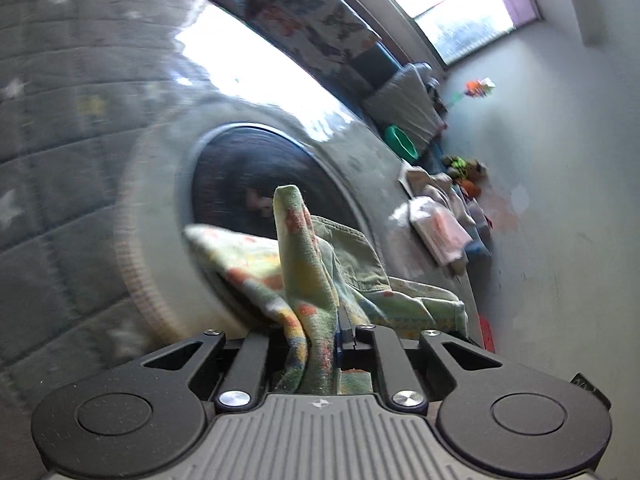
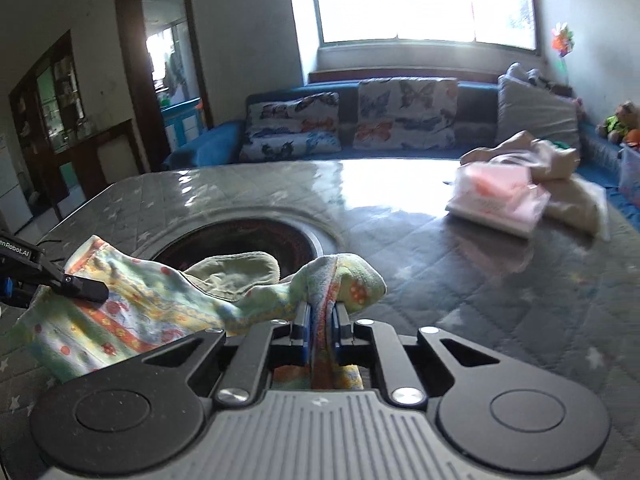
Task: Fold clothes
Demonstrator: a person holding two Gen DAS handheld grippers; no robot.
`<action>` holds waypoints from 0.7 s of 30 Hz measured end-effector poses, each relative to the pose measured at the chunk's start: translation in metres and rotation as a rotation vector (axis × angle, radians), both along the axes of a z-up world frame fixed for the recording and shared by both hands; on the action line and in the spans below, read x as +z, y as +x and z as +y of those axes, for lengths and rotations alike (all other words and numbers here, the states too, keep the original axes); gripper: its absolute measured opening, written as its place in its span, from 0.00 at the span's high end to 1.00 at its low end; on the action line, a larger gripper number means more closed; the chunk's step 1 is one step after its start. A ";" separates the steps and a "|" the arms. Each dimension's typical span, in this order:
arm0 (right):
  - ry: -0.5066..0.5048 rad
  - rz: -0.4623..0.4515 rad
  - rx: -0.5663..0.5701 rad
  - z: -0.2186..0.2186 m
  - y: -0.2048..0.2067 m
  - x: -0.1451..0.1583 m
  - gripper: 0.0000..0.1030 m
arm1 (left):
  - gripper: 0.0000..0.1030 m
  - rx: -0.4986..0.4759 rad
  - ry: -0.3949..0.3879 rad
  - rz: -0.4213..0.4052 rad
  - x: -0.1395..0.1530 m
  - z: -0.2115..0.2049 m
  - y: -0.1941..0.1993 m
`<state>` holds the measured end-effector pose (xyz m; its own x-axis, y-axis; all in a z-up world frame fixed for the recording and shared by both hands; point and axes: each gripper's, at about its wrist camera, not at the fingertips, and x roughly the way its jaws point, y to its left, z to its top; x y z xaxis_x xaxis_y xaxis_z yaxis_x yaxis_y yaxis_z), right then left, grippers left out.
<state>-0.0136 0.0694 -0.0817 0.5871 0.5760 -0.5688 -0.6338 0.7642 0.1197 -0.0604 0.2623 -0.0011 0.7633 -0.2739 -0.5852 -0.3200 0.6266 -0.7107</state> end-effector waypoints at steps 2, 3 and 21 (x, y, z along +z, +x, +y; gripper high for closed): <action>-0.006 -0.019 -0.034 -0.011 -0.002 0.006 0.91 | 0.88 -0.037 0.008 -0.009 0.005 -0.011 0.014; -0.008 -0.026 -0.051 -0.018 -0.003 0.009 0.91 | 0.88 -0.056 0.013 -0.013 0.007 -0.017 0.021; -0.044 -0.122 -0.346 -0.139 0.003 0.041 0.91 | 0.88 -0.340 0.088 -0.045 0.030 -0.134 0.127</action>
